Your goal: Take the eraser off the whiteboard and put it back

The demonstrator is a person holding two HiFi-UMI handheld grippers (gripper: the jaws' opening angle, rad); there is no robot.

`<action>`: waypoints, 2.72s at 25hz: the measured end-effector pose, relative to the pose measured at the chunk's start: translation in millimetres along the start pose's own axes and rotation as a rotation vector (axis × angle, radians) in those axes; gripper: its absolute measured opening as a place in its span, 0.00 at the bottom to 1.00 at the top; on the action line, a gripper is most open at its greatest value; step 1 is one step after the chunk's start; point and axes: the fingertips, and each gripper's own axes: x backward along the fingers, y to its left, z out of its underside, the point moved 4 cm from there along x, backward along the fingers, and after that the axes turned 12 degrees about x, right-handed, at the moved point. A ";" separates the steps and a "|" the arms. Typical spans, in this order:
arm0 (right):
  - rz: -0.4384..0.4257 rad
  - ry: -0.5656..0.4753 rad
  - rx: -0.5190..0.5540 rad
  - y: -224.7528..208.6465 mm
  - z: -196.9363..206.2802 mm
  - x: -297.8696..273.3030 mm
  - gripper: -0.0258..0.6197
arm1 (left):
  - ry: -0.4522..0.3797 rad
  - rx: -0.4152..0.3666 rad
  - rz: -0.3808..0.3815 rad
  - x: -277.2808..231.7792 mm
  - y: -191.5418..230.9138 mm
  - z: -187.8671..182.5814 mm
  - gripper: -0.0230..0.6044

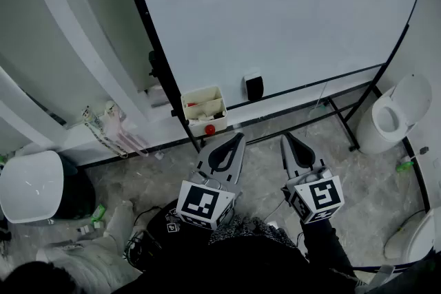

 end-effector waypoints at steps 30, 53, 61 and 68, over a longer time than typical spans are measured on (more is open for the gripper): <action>0.008 0.031 -0.008 39.1 -11.8 -47.5 0.05 | 0.007 0.038 0.022 35.0 55.7 -2.6 0.04; -0.041 0.015 -0.009 2.5 3.5 -92.6 0.05 | -0.019 0.044 -0.032 -18.7 69.8 -6.4 0.04; -0.077 0.024 -0.009 -14.8 16.6 -119.1 0.05 | -0.015 0.038 -0.063 -43.9 80.3 -5.2 0.04; -0.091 0.025 -0.022 -26.0 25.4 -139.0 0.06 | -0.015 0.040 -0.088 -57.8 90.2 -4.9 0.04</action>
